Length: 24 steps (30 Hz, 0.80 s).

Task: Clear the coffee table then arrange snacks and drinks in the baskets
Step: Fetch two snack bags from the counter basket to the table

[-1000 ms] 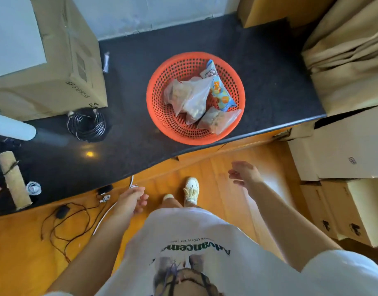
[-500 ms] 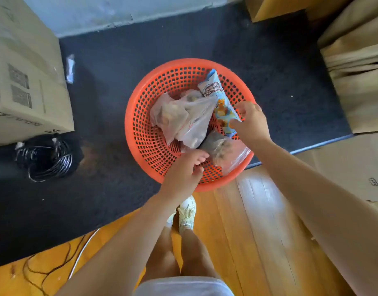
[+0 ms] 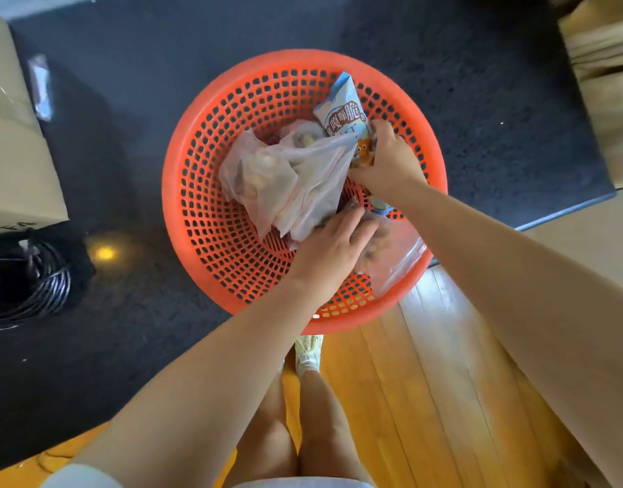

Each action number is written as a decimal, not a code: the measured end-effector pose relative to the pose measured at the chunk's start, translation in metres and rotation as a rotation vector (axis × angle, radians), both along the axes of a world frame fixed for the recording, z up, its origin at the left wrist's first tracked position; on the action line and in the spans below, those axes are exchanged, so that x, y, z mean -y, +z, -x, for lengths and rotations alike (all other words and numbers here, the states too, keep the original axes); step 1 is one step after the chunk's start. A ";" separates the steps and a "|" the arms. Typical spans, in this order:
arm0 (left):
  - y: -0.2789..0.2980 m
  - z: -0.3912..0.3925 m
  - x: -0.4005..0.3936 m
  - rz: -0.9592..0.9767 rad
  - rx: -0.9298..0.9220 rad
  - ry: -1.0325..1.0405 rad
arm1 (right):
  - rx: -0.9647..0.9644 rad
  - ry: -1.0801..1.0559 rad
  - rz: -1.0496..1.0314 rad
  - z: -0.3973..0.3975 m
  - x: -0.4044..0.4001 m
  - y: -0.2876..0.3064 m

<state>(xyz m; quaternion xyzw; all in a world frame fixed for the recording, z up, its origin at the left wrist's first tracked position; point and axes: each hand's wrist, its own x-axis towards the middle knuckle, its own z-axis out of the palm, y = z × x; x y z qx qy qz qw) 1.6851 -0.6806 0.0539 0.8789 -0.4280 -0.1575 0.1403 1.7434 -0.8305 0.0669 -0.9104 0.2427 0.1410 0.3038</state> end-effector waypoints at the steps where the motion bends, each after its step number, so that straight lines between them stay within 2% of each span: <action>1: 0.001 0.001 0.000 0.007 0.032 0.002 | 0.017 -0.007 -0.001 0.001 0.000 0.000; 5: 0.005 -0.003 -0.001 -0.024 0.064 -0.025 | 0.107 -0.044 -0.025 0.006 -0.001 0.008; 9: 0.012 -0.008 -0.012 -0.089 -0.051 -0.137 | 0.215 -0.125 -0.076 0.020 -0.002 0.029; 12: 0.027 -0.012 -0.027 0.000 -0.245 -0.102 | 0.242 -0.273 -0.172 0.035 -0.002 0.052; 19: 0.080 0.003 -0.062 0.171 -0.651 0.135 | 0.376 -0.700 -0.390 0.109 -0.006 0.129; 24: 0.133 0.019 -0.065 0.193 -0.895 0.132 | 0.513 -0.971 -0.453 0.181 -0.016 0.183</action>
